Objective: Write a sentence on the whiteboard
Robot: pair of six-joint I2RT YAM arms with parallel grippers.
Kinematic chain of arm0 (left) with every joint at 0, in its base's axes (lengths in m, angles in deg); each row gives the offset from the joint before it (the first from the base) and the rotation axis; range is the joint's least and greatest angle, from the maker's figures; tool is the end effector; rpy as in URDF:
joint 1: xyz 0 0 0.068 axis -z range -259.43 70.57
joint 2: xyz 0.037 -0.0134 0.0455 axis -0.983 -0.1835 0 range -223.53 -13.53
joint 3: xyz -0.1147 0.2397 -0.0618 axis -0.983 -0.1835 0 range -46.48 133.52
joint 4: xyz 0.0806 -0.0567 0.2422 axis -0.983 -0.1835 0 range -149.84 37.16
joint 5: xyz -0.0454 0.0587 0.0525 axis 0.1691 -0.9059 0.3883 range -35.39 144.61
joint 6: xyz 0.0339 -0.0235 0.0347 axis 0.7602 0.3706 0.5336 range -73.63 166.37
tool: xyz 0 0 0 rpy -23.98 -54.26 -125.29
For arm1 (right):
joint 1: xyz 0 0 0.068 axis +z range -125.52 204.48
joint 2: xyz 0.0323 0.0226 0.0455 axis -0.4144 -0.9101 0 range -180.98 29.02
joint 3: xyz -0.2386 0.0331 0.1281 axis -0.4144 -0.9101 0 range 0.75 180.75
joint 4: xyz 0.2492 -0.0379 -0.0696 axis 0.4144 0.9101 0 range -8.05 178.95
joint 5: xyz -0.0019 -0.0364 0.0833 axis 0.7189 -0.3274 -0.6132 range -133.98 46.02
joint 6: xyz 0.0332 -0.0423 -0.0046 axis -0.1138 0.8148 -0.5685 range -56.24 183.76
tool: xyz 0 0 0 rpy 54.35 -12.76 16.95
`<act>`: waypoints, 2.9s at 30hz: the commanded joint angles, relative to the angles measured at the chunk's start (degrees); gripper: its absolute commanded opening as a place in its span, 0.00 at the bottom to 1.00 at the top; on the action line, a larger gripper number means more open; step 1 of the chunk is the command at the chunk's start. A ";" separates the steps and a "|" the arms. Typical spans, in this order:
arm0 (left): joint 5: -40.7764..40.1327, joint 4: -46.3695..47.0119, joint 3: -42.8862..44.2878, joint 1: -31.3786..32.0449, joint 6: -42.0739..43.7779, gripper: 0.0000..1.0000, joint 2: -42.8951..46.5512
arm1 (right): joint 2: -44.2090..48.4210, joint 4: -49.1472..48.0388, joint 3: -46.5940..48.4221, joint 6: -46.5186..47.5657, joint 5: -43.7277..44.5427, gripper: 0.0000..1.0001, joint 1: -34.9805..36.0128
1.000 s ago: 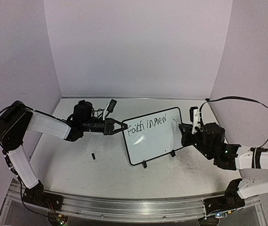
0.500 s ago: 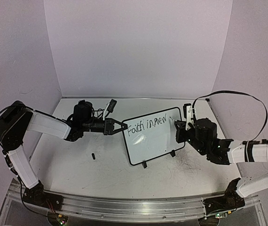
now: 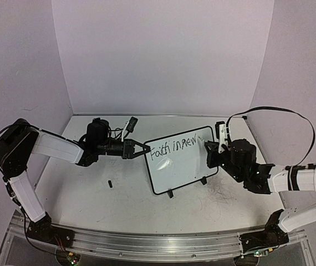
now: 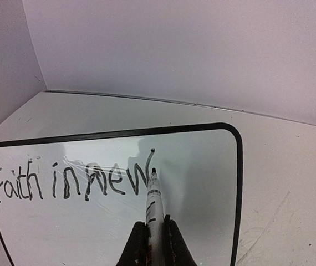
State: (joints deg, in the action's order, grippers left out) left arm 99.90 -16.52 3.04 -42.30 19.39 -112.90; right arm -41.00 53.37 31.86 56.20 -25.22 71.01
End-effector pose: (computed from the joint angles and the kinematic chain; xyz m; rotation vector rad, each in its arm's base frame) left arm 0.2743 -0.2392 0.2022 0.7909 1.8394 -1.4677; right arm 0.1900 0.1839 0.2351 -0.3548 1.7224 0.4044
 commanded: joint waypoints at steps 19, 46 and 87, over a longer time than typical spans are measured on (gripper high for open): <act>4.90 -1.73 2.07 2.21 -0.05 0.00 0.85 | -9.22 -3.14 2.67 9.48 -15.12 0.00 12.77; 5.12 -1.69 2.23 2.43 -0.18 0.00 0.23 | -17.18 -5.82 8.63 7.99 -8.66 0.00 16.62; 5.09 -1.71 2.15 2.43 -0.09 0.00 0.21 | -18.65 -3.68 7.64 3.34 -4.25 0.00 17.68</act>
State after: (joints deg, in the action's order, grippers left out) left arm 99.85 -17.00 3.39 -42.06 19.50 -112.90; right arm -60.87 49.43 39.74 60.99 -33.63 88.63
